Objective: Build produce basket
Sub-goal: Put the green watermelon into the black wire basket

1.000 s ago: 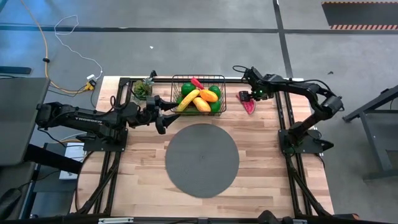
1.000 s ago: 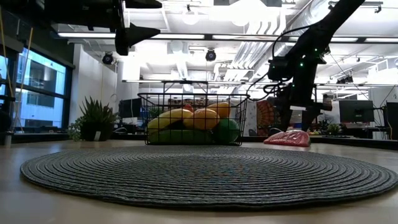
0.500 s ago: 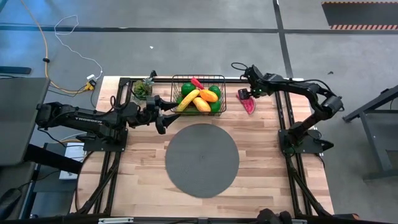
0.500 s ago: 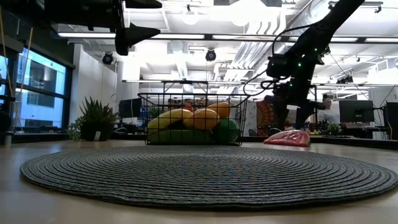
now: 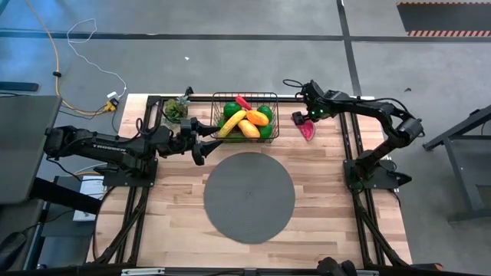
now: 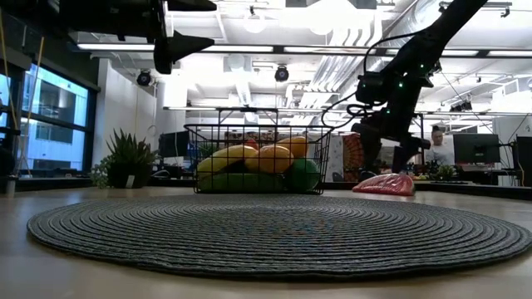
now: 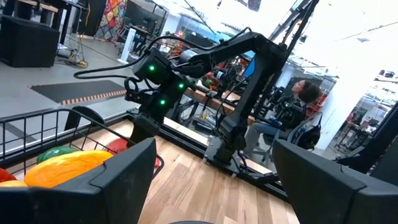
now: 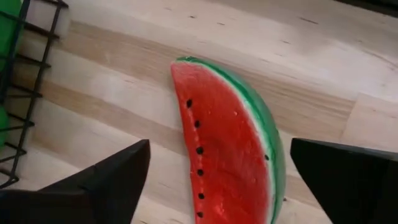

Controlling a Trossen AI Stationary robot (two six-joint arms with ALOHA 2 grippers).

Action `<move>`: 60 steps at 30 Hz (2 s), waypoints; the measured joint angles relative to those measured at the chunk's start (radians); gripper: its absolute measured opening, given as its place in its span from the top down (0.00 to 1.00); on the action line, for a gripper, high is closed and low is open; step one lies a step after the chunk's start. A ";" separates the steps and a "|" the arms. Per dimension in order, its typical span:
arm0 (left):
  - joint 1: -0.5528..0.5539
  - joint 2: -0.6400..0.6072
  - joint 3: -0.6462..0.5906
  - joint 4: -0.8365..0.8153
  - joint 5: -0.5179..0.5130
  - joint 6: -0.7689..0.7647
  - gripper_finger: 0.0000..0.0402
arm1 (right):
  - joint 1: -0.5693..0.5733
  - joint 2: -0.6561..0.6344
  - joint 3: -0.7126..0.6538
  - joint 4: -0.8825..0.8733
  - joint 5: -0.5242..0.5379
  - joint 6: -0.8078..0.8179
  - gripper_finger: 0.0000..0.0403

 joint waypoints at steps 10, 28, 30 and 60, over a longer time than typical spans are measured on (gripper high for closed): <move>-0.001 0.000 0.000 0.000 0.005 -0.020 0.23 | 0.002 -0.001 0.002 0.023 0.065 0.019 0.03; -0.002 0.000 0.000 0.000 0.001 -0.028 0.23 | 0.060 0.139 0.002 -0.020 0.116 0.021 0.03; -0.002 0.000 0.000 0.000 0.001 -0.027 0.23 | 0.062 0.151 0.004 -0.019 0.110 0.021 0.03; -0.001 0.000 0.000 0.000 -0.002 -0.026 0.23 | 0.060 0.171 0.002 -0.041 0.099 0.083 0.32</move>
